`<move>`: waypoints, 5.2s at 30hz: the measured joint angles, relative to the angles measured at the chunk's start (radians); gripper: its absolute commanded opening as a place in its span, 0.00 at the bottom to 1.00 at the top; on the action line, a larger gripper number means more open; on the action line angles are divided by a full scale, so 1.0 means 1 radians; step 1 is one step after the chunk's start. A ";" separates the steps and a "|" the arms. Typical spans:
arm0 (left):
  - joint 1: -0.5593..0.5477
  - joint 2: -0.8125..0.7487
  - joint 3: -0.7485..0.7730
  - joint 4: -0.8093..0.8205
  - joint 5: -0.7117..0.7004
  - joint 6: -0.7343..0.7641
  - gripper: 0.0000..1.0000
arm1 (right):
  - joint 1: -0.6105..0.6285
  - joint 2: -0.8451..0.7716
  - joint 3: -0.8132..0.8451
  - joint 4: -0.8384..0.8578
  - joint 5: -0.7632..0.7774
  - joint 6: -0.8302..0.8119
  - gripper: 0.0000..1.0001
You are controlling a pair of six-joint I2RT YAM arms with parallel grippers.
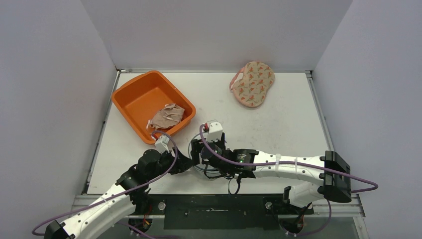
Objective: Unzip the laundry bag and remove the bra
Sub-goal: Open the laundry bag at the center of the board.
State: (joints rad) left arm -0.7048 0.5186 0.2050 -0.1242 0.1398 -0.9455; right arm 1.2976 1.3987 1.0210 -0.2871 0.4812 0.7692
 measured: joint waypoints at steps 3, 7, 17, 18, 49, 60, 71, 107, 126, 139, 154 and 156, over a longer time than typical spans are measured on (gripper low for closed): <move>0.000 -0.006 -0.001 0.001 0.011 -0.012 0.45 | 0.000 0.000 -0.001 -0.002 0.006 0.008 0.76; 0.000 -0.019 -0.008 0.011 0.031 -0.031 0.32 | 0.000 0.000 -0.012 -0.001 0.017 0.018 0.75; 0.000 -0.024 -0.032 0.043 0.072 -0.056 0.00 | 0.001 -0.005 -0.045 -0.002 0.020 0.029 0.75; 0.000 -0.021 -0.032 0.050 0.072 -0.052 0.00 | 0.002 -0.002 -0.042 -0.005 0.021 0.029 0.75; -0.027 0.076 -0.049 0.274 0.074 0.008 0.00 | 0.024 0.302 0.279 -0.265 0.183 0.139 0.28; -0.028 0.074 -0.049 0.277 0.070 0.010 0.00 | 0.024 0.240 0.221 -0.240 0.167 0.155 0.05; -0.029 0.065 -0.049 0.262 -0.011 0.011 0.00 | 0.024 -0.006 0.058 -0.184 0.115 0.057 0.05; 0.000 0.323 0.206 0.189 -0.171 0.070 0.00 | -0.172 -0.513 -0.256 0.175 0.013 -0.236 0.05; 0.013 0.287 0.197 0.057 -0.278 0.084 0.00 | -0.172 -0.758 -0.480 0.143 0.298 -0.103 0.05; 0.018 0.287 0.197 -0.010 -0.346 0.084 0.00 | -0.173 -0.763 -0.452 -0.115 0.548 0.089 0.71; 0.024 0.274 0.197 -0.027 -0.299 0.076 0.00 | -0.179 -0.351 -0.375 0.185 0.112 -0.048 0.78; 0.026 0.274 0.197 -0.028 -0.292 0.073 0.00 | -0.188 -0.280 -0.381 0.224 0.060 -0.015 0.78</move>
State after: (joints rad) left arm -0.6785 0.7929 0.4019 -0.1520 -0.1520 -0.8726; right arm 1.1099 1.1187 0.6399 -0.0631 0.5415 0.7544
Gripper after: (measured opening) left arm 0.018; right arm 0.785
